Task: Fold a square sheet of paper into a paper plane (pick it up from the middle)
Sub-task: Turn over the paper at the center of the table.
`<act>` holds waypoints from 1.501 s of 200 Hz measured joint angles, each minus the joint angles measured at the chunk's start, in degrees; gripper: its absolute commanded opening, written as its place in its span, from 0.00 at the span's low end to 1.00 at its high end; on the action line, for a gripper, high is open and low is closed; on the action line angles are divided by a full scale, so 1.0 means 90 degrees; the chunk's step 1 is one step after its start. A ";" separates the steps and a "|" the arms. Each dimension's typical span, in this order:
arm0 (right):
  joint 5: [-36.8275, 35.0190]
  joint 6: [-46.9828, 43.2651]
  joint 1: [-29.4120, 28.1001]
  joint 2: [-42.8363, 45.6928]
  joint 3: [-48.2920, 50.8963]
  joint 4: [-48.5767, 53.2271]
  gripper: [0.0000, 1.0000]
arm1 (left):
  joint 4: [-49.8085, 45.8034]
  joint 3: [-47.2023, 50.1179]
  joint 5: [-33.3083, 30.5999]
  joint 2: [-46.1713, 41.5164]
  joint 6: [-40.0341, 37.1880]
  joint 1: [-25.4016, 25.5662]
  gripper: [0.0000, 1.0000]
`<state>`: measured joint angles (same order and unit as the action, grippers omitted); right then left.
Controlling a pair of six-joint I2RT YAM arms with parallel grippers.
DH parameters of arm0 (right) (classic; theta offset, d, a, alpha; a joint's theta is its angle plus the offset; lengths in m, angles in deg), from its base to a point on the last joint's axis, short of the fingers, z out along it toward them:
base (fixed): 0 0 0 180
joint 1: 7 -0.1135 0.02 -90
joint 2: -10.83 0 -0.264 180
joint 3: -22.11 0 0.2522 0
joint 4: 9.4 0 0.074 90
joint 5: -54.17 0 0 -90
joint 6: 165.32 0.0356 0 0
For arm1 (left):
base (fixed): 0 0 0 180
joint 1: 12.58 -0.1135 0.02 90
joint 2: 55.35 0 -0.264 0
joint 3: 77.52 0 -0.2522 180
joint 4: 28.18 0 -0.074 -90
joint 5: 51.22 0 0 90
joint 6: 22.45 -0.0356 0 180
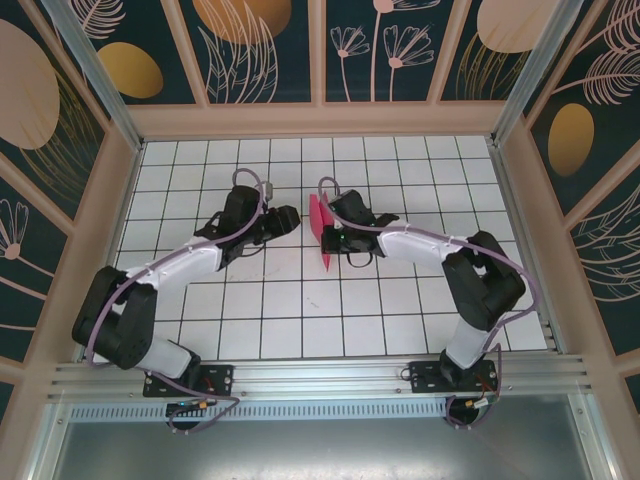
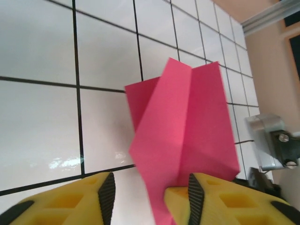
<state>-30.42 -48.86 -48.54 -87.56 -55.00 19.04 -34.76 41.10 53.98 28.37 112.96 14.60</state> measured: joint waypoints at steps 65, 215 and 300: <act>-0.3215 -0.0474 -0.1076 -0.0454 -0.1217 0.3065 0.08 | 0.0034 0.1095 -0.0539 -0.1345 0.0818 -0.0597 0.58; -0.2800 0.0172 -0.2555 -0.1727 -0.1649 0.3084 0.31 | -0.0078 0.1593 -0.0855 -0.1877 0.1151 -0.0843 0.59; -0.1921 0.0141 -0.2353 -0.1083 -0.0882 0.1906 0.43 | -0.0056 0.1656 -0.0352 -0.1727 0.1105 -0.0843 0.58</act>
<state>-47.71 -47.60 -69.72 -97.30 -62.94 36.19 -35.26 56.01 50.81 12.83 122.91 7.02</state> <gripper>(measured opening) 0.337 0.582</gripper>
